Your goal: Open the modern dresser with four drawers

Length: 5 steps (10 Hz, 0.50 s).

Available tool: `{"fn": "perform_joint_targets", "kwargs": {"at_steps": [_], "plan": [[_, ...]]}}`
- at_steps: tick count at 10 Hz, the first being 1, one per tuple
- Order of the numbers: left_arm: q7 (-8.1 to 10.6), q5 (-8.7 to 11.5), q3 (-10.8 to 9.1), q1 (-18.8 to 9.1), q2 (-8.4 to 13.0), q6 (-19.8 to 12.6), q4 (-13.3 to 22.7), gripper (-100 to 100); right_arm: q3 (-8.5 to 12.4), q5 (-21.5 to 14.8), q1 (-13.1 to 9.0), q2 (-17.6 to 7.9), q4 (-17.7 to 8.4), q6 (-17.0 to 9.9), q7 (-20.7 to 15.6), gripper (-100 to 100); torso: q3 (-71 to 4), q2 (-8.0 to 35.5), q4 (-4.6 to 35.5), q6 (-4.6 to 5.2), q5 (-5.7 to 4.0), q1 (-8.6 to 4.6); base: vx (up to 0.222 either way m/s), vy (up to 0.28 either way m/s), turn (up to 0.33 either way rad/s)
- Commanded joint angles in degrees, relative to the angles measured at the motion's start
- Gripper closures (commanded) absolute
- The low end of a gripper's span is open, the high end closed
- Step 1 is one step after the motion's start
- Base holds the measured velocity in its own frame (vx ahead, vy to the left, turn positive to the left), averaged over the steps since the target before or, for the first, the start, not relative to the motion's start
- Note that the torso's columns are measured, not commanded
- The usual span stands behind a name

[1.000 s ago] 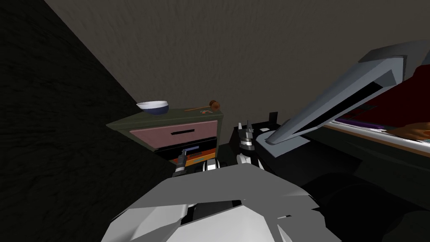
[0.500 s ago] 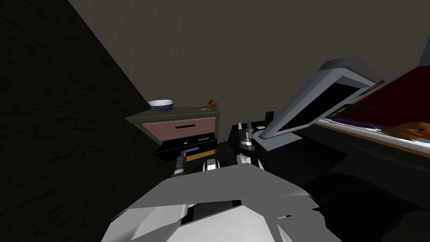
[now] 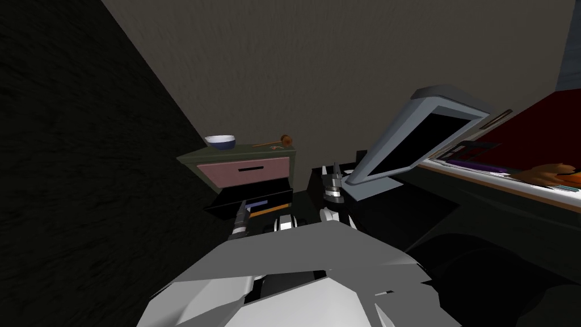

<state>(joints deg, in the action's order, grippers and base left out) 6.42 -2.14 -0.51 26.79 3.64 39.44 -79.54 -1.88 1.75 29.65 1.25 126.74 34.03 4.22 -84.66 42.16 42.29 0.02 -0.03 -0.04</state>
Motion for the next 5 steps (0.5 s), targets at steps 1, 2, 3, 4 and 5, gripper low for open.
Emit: {"fn": "perform_joint_targets", "kwargs": {"at_steps": [1,2,3,4,5], "plan": [[0.86,0.3,-0.29,0.3,0.9,-3.5,-3.8,-100,0.0,0.0,0.0,0.0,0.0,0.0,0.0,0,0.1,0.1,0.0,-0.01,0.02,0.03,-0.019,-0.021,-0.011],[1.19,0.3,-0.35,0.6,1.2,-4.9,-5.4,-100,0.0,0.0,0.0,0.0,0.0,0.0,0.0,0,0.1,0.2,0.0,-0.02,0.03,0.04,-0.025,-0.022,-0.011],[1.52,0.4,-0.41,0.9,1.5,-6.3,-7.1,-100,0.0,0.0,0.0,0.0,0.0,0.0,0.0,0,0.1,0.2,0.0,-0.02,0.03,0.03,-0.029,-0.025,-0.015],[1.85,0.5,-0.47,1.2,1.8,-7.7,-8.8,-100,0.0,0.0,0.0,0.0,0.0,0.0,0.0,0,0.1,0.2,0.1,-0.04,-0.04,0.0,-0.032,-0.027,-0.012],[2.18,0.6,-0.53,1.5,2.1,-9.1,-10.4,-100,0.0,0.0,0.0,0.0,0.0,0.0,0.0,0,0.1,0.3,0.2,-0.04,-0.17,-0.08,-0.033,-0.025,-0.002]]}}
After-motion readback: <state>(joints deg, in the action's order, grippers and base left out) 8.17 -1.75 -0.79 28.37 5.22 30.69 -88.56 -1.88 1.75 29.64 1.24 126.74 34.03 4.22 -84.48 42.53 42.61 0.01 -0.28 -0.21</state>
